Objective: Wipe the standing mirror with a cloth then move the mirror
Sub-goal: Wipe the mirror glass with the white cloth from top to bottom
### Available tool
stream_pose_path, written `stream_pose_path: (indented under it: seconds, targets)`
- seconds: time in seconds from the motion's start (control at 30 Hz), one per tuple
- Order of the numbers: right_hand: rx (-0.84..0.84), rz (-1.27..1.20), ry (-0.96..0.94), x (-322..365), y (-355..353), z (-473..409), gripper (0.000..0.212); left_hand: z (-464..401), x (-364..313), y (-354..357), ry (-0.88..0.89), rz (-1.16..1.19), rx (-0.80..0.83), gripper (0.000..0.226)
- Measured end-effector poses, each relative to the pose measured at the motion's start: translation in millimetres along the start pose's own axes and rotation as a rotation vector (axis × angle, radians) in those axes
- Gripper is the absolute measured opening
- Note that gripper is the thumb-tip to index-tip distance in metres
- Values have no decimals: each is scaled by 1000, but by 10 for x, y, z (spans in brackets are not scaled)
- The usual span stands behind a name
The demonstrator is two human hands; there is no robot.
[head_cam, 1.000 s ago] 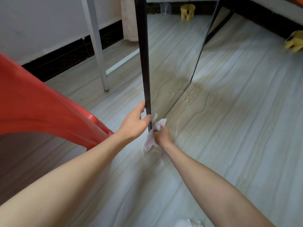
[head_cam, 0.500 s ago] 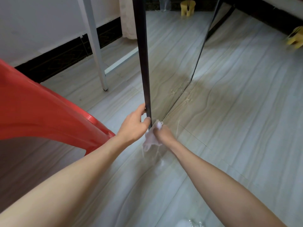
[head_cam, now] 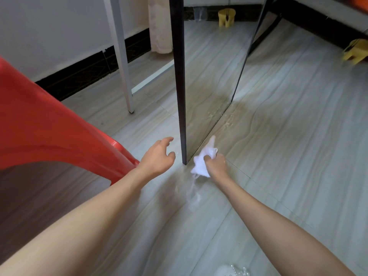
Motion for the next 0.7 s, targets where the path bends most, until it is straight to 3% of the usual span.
stream_pose_path:
  seconds: [0.17, 0.27, 0.33, 0.4, 0.53, 0.63, 0.7]
  targets:
    - [150, 59, -211, 407, 364, 212, 10, 23, -153, -51, 66, 70, -18, 55]
    - [399, 391, -101, 1, 598, 252, 15, 25, -182, -60, 68, 83, -19, 55]
    - [452, 498, -14, -288, 594, 269, 16, 39, -167, -53, 67, 76, -14, 55]
    - [422, 446, 48, -360, 526, 285, 6, 55, -138, -36, 60, 63, -3, 54]
    - [333, 344, 56, -205, 397, 232, 18, 50, -60, -14, 20, 27, 23, 53]
    - [113, 233, -19, -25, 182, 157, 31, 37, -19, -31, -7, 23, 31, 52]
    - [-40, 173, -85, 97, 45, 168, 30, 36, -23, -44, -3, 24, 24, 52]
Point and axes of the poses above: each hand's wrist, its own z-axis away from the middle knuckle, its own y-axis out of the palm, x = y × z, the point moved 9 cm from there along -z, towards the middle knuckle, and after that the axes turned 11 degrees about -z, right-handed, at the moved point
